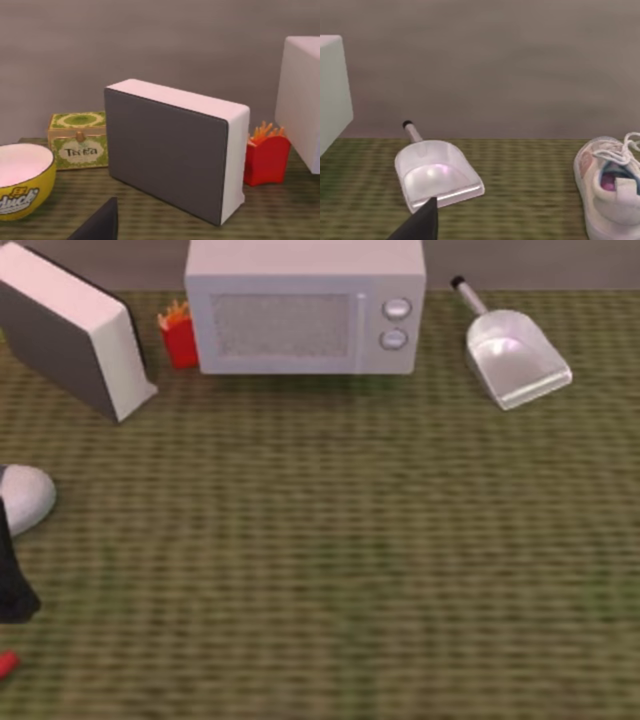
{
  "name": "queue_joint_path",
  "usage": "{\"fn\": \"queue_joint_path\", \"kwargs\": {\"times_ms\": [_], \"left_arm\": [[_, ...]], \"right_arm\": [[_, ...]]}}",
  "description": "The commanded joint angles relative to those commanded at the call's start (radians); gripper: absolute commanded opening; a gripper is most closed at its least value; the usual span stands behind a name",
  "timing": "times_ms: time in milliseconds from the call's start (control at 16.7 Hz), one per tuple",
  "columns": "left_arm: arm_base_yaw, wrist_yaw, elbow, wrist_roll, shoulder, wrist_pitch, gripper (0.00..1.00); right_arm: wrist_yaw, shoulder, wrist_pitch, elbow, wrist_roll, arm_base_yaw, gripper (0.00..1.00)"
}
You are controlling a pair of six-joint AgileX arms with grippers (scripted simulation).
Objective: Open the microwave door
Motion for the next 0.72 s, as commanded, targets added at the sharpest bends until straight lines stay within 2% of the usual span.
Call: {"fn": "queue_joint_path", "kwargs": {"times_ms": [180, 300, 480, 720], "left_arm": [[-0.005, -0.005, 0.009, -0.002, 0.010, -0.001, 1.00], [-0.032, -0.028, 0.057, -0.013, 0.062, -0.004, 1.00], [-0.103, -0.092, 0.189, -0.045, 0.220, -0.010, 1.00], [-0.238, -0.214, 0.446, -0.113, 0.562, -0.013, 1.00]], "right_arm": [[0.000, 0.000, 0.000, 0.000, 0.000, 0.000, 1.00], [0.000, 0.000, 0.000, 0.000, 0.000, 0.000, 1.00], [0.000, 0.000, 0.000, 0.000, 0.000, 0.000, 1.00], [0.000, 0.000, 0.000, 0.000, 0.000, 0.000, 1.00]]}}
